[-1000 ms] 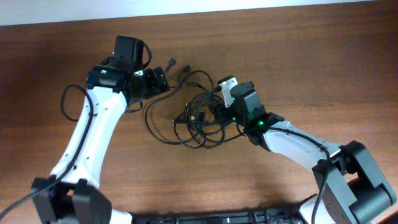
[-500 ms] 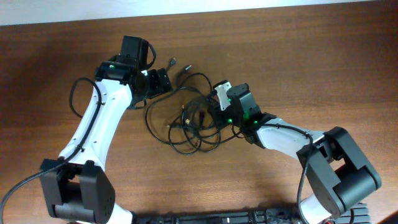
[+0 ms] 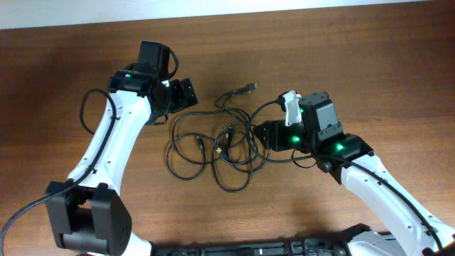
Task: Untangle cables
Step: 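Lower the cables to the table and grasp one cable with the right gripper, then drag the separated cable to the upper right with the right gripper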
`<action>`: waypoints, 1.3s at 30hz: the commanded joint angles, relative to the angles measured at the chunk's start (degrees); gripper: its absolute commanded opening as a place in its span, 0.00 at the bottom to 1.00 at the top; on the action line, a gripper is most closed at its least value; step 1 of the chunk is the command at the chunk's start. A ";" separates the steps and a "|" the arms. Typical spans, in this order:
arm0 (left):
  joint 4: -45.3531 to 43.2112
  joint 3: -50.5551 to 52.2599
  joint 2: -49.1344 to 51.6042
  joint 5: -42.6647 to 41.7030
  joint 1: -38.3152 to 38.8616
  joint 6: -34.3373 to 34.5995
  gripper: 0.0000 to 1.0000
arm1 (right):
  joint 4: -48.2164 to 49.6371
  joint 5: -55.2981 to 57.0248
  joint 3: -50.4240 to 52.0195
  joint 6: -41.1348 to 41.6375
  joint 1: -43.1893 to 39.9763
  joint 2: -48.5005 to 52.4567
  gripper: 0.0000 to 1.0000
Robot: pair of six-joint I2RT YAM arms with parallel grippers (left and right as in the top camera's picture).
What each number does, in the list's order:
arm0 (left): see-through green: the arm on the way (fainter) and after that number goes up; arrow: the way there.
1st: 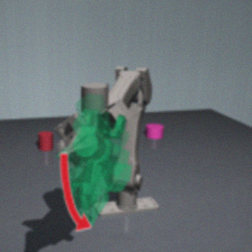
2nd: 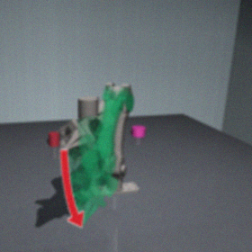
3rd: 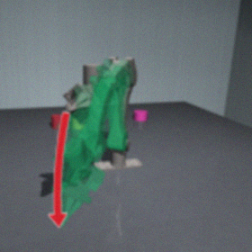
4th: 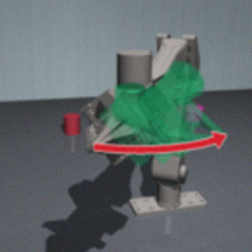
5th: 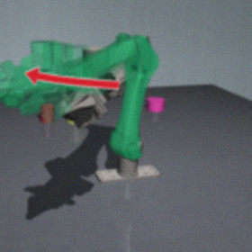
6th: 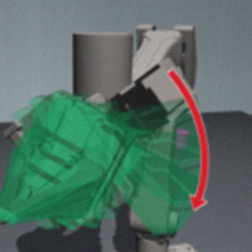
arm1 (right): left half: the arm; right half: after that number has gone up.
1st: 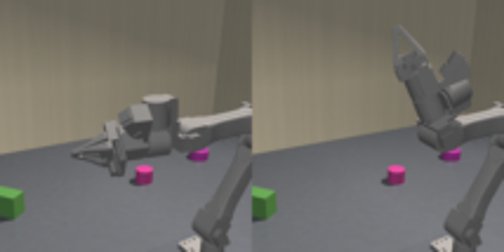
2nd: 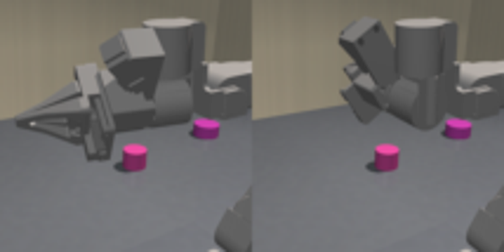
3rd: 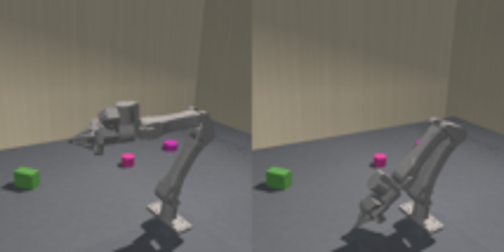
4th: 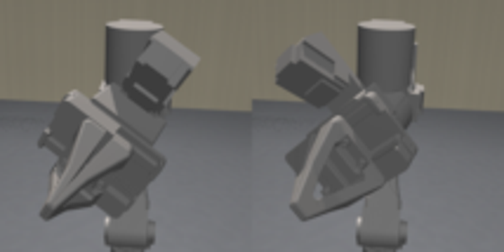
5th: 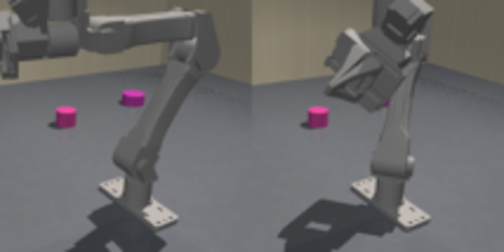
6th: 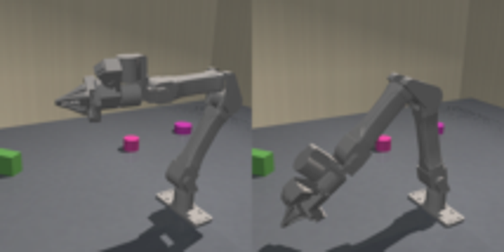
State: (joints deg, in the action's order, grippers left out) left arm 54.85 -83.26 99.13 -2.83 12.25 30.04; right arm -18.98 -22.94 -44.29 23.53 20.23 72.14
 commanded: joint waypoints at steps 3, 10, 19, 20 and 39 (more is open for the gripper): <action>0.17 -0.37 -1.18 -1.57 -5.27 0.74 0.99 | 3.37 6.12 -9.84 -12.81 3.74 5.05 0.72; 1.49 -0.35 -2.93 -9.16 -10.62 0.74 0.99 | 3.34 7.26 -23.43 -24.20 7.89 36.26 0.39; 1.03 0.74 -1.99 -9.20 4.13 0.76 0.99 | -5.73 4.50 -31.06 -13.97 3.32 19.61 0.04; -1.14 0.74 -0.98 -9.22 5.73 0.76 0.99 | -5.90 2.21 -31.06 -13.97 3.39 17.70 0.04; -1.60 0.72 16.26 7.08 -4.92 22.77 0.00 | -29.70 24.72 -46.88 -17.51 -26.05 0.09 0.04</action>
State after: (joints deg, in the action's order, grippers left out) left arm 50.61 -82.54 114.43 -5.56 12.10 54.74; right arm -48.07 -1.10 -88.40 6.87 -2.07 73.93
